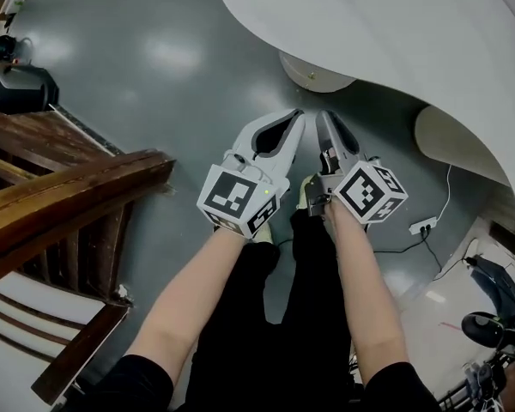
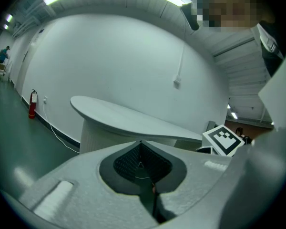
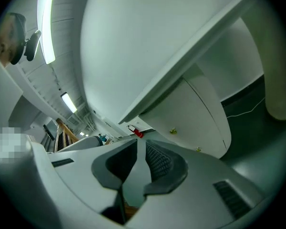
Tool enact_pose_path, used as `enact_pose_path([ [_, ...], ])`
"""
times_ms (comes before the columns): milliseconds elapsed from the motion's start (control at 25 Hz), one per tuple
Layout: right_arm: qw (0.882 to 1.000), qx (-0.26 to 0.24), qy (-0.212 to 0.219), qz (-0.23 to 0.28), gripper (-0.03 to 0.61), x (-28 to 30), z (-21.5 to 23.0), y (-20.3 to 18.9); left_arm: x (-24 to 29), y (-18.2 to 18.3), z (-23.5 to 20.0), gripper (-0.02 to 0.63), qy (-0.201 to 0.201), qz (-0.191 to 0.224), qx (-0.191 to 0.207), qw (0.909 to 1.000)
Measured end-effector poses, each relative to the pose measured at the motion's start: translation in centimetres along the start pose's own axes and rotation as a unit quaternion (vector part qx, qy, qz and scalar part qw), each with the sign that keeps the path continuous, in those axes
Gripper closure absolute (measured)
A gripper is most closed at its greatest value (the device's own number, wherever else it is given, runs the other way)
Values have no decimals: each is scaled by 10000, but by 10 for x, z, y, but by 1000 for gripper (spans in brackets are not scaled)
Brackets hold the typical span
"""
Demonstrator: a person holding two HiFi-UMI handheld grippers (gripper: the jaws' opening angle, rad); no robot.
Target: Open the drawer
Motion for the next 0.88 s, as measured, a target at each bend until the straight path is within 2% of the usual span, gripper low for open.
enact_pose_path([
  [160,9998,69,-111,119,515,24,33,-24,18,-33,-34,604,9,-27,-33,10000],
  [480,9982,410,-81,427,481,79,72,-38,48,-55,-72,604,-94,39,-50,9999],
  [880,9832,1530,107,991,439,125,106,-37,76,-56,-101,604,-197,215,39,9996],
])
Point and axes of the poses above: the fingertips, and each gripper's own axes: x forward along the fingers, z to its right, y out of its top, the point moved 3 cm from there along -x, backward along the fingers, and after that the axes turned 15 degrees about -x, right-handed, at the moved point
